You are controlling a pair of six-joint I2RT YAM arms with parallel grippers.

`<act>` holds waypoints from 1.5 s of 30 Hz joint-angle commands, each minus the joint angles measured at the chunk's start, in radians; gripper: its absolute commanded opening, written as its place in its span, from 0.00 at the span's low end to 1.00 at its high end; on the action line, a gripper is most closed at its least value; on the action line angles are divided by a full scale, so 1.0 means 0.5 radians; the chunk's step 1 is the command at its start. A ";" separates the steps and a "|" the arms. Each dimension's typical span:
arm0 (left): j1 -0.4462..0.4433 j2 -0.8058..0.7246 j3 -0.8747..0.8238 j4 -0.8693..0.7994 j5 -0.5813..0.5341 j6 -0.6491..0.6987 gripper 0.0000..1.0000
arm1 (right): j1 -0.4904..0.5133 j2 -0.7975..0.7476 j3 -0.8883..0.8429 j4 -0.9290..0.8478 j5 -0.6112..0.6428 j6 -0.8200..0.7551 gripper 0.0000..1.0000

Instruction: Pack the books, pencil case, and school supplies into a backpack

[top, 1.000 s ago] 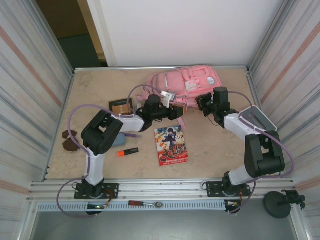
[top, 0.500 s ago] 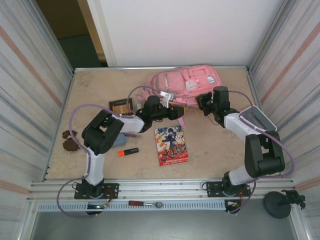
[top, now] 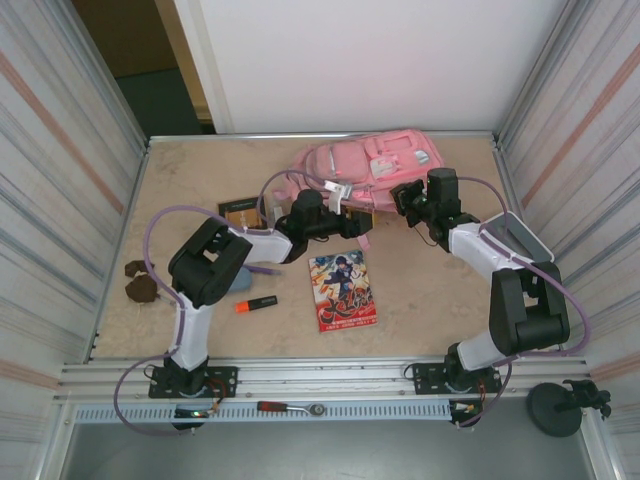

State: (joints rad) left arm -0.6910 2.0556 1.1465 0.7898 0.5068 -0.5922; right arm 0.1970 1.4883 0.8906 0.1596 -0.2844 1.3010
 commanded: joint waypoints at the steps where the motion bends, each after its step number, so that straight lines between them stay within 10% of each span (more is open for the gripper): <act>1: 0.000 0.052 0.079 0.064 0.032 -0.022 0.59 | 0.035 -0.036 0.104 0.107 -0.134 0.009 0.00; 25: 0.096 -0.086 -0.026 0.102 0.139 0.071 0.29 | 0.014 -0.012 0.054 0.107 -0.133 -0.013 0.00; 45: 0.097 -0.089 0.057 0.037 0.238 0.142 0.26 | 0.004 0.037 0.054 0.116 -0.145 -0.019 0.00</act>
State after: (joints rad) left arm -0.6537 2.0495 1.1374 0.7994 0.6098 -0.5457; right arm 0.1963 1.5051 0.8906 0.1596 -0.2947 1.3010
